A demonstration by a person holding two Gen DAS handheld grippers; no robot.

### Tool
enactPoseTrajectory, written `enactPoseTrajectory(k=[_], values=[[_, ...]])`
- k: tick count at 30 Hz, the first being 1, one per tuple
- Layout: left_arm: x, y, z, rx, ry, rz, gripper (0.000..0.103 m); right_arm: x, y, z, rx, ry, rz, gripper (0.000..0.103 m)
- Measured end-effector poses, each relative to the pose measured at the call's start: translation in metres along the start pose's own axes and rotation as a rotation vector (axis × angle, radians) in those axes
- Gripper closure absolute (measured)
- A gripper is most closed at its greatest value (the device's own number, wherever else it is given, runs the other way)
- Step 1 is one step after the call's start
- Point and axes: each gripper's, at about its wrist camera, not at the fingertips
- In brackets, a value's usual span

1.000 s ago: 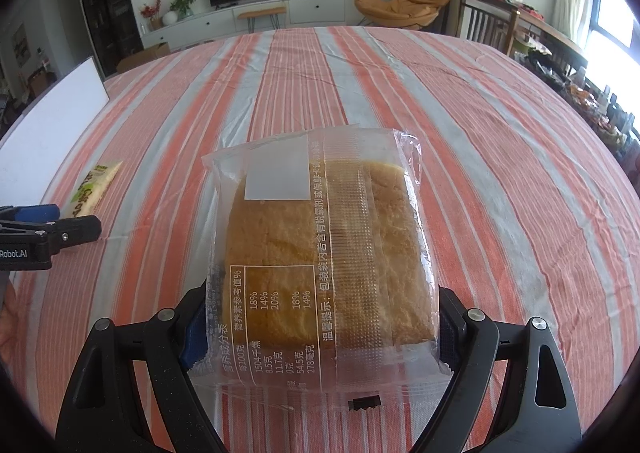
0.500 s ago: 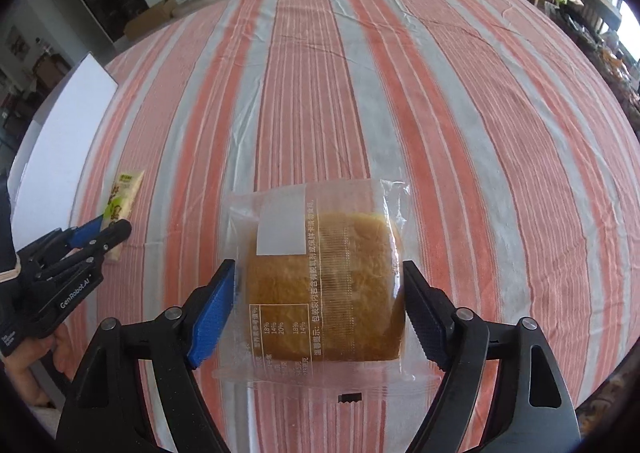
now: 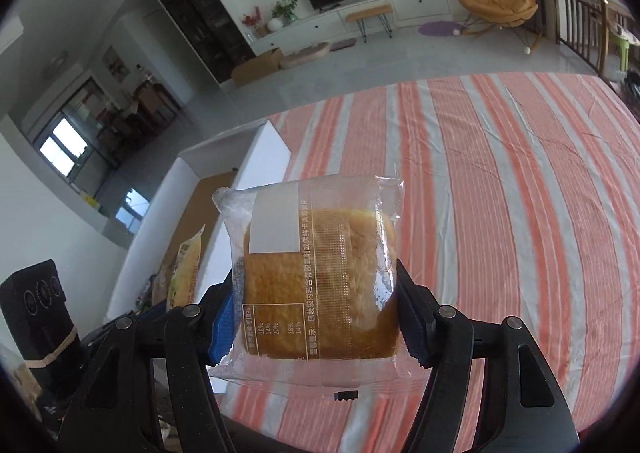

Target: Organize snacks

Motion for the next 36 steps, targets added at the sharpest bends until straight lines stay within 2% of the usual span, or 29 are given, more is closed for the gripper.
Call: enactPoseTrajectory(k=[3,7,8,9,10,11,12,13,15,19,21,23,25,28,32,36], values=[[0.008,0.013,-0.053,0.171,0.036,0.031,0.075,0.022,-0.031,-0.063,0.099,0.084,0.002,0.033],[-0.006,0.008,-0.113,0.360,0.087,0.008,0.075,0.032,-0.086,-0.127,0.178,0.163,0.003,0.032],[-0.011,0.005,-0.124,0.401,0.097,-0.001,0.071,0.031,-0.103,-0.137,0.205,0.167,-0.005,0.031],[-0.017,0.002,-0.133,0.429,0.109,-0.016,0.060,0.029,-0.119,-0.144,0.222,0.167,-0.016,0.031],[-0.023,0.000,-0.140,0.445,0.123,-0.030,0.053,0.027,-0.134,-0.149,0.228,0.164,-0.031,0.030],[-0.027,-0.001,-0.145,0.452,0.135,-0.035,0.039,0.024,-0.149,-0.152,0.226,0.160,-0.053,0.030],[-0.031,-0.001,-0.149,0.461,0.142,-0.030,0.032,0.021,-0.159,-0.153,0.225,0.152,-0.065,0.028],[-0.035,0.000,-0.150,0.473,0.141,-0.020,0.030,0.019,-0.164,-0.153,0.233,0.144,-0.065,0.028],[-0.039,0.002,-0.149,0.494,0.117,0.002,0.018,0.014,-0.163,-0.149,0.248,0.146,-0.054,0.024],[-0.047,0.008,-0.136,0.545,0.074,0.055,0.010,0.007,-0.146,-0.150,0.188,0.238,-0.016,0.021],[-0.046,0.011,-0.130,0.580,0.059,0.084,0.002,0.005,-0.135,-0.150,0.146,0.293,0.003,0.021],[-0.048,0.018,-0.125,0.635,0.047,0.117,0.002,-0.005,-0.127,-0.148,0.095,0.331,0.010,0.020],[-0.046,0.021,-0.121,0.666,0.065,0.109,0.000,-0.015,-0.123,-0.142,0.035,0.351,0.011,0.019],[-0.047,0.024,-0.115,0.655,0.070,0.068,0.000,-0.031,-0.120,-0.132,-0.036,0.342,-0.013,0.019],[-0.049,0.029,-0.107,0.726,0.079,0.063,0.000,-0.056,-0.111,-0.125,-0.068,0.310,-0.059,0.019],[-0.050,0.033,-0.100,0.716,0.061,0.036,0.000,-0.068,-0.108,-0.126,-0.073,0.290,-0.095,0.019]])
Point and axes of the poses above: each gripper's, at about its wrist camera, not at the fingertips, and y roughly against the way its jaws point, z to its right, x to its top, and after that the axes turned 5 degrees about x, right-handed
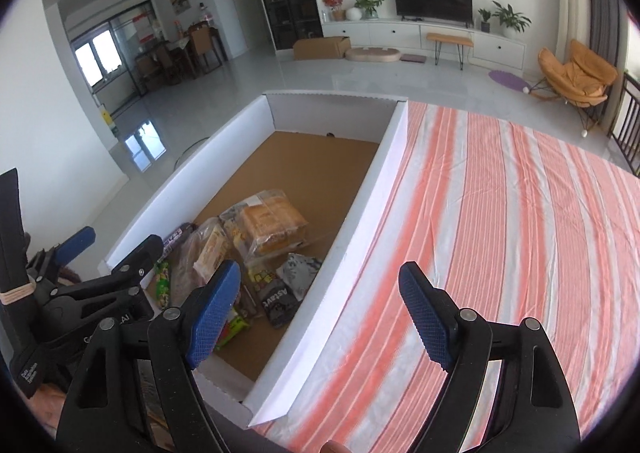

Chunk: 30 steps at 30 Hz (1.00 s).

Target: Organize snacks

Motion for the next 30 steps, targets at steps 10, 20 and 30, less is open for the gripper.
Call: enactPoseTrajectory(k=[10,20,30], values=[[0.000,0.008,-0.001,0.026,-0.053,-0.023,0.000,-0.005,0.003,-0.018,-0.021,0.035,-0.025,0.019],[-0.003,-0.003,-0.008,0.055,-0.080,-0.096,0.000,-0.009,0.002,-0.027,-0.027,0.037,-0.029,0.019],[-0.003,-0.003,-0.010,0.076,-0.071,-0.086,0.000,-0.006,0.004,-0.030,-0.032,0.041,-0.016,0.019]])
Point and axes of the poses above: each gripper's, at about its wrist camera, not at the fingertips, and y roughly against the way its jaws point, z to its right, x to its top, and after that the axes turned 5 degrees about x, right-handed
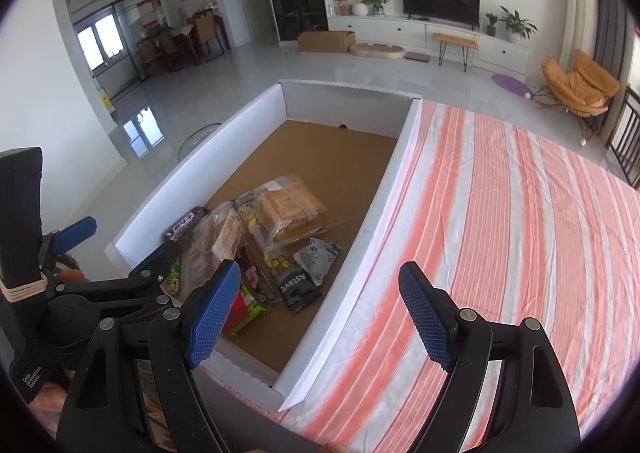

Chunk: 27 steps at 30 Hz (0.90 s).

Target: Organize snacks

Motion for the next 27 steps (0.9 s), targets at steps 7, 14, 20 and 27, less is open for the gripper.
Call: enactPoseTrajectory(k=[7,14,20,27], values=[[0.002,-0.002,-0.005,-0.027,0.011,-0.013,0.000,0.002,-0.005,-0.005,0.010,0.004,-0.017,0.019],[0.007,0.001,-0.016,-0.042,0.039,-0.019,0.000,0.006,-0.006,-0.013,0.022,0.017,-0.028,0.019],[0.011,0.005,-0.023,-0.027,0.055,0.000,0.000,0.010,-0.004,-0.018,0.018,0.031,-0.023,0.019],[0.011,0.002,-0.029,-0.023,0.070,-0.004,0.000,0.011,-0.007,-0.022,0.017,0.041,-0.031,0.019]])
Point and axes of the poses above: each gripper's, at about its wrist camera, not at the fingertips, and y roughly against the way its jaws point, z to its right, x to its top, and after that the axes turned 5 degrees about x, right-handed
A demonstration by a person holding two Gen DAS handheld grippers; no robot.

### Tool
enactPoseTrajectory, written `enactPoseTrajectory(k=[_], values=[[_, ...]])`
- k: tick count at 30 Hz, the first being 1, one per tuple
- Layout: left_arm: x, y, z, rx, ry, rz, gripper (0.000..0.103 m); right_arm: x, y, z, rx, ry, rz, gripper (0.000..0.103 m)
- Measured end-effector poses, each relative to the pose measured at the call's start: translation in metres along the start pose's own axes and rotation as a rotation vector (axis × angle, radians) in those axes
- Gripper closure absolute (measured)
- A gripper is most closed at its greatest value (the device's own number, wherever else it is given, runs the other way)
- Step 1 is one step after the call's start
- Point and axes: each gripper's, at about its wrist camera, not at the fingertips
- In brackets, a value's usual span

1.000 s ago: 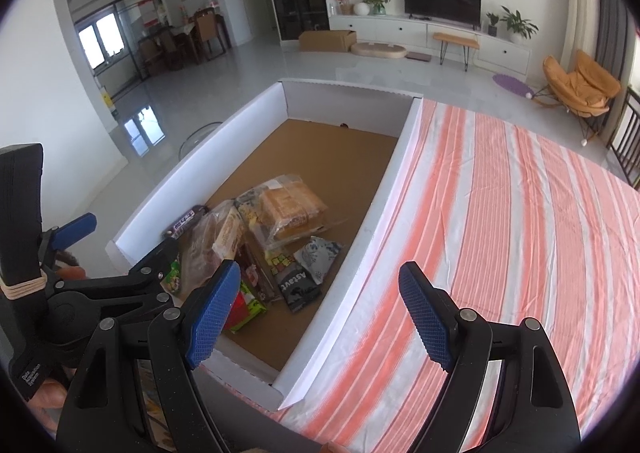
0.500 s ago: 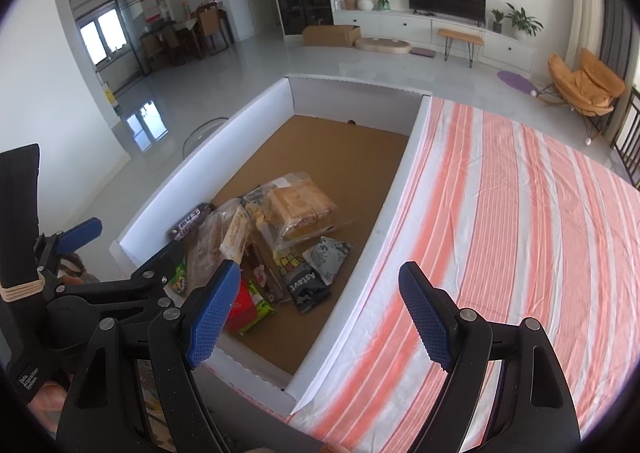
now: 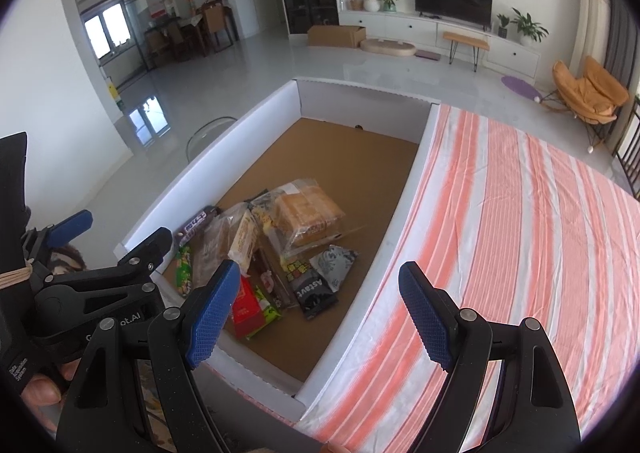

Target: Organize snacks

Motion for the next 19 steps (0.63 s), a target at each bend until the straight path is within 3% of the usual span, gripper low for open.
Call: enactPoseTrajectory(k=[11,19], values=[[0.000,-0.001,-0.002,-0.005,0.004,0.006,0.000,-0.002,-0.006,-0.006,-0.003,0.018,-0.011,0.019],[0.001,-0.002,-0.010,-0.088,0.028,-0.009,0.000,-0.002,-0.014,-0.005,-0.013,0.010,-0.026,0.019]])
Point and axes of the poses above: each gripper's, at about its wrist camera, not at the fingertips, and y roughly against the way its jaws point, z to its right, x to its top, and after that the axes turned 5 degrees about x, right-handed
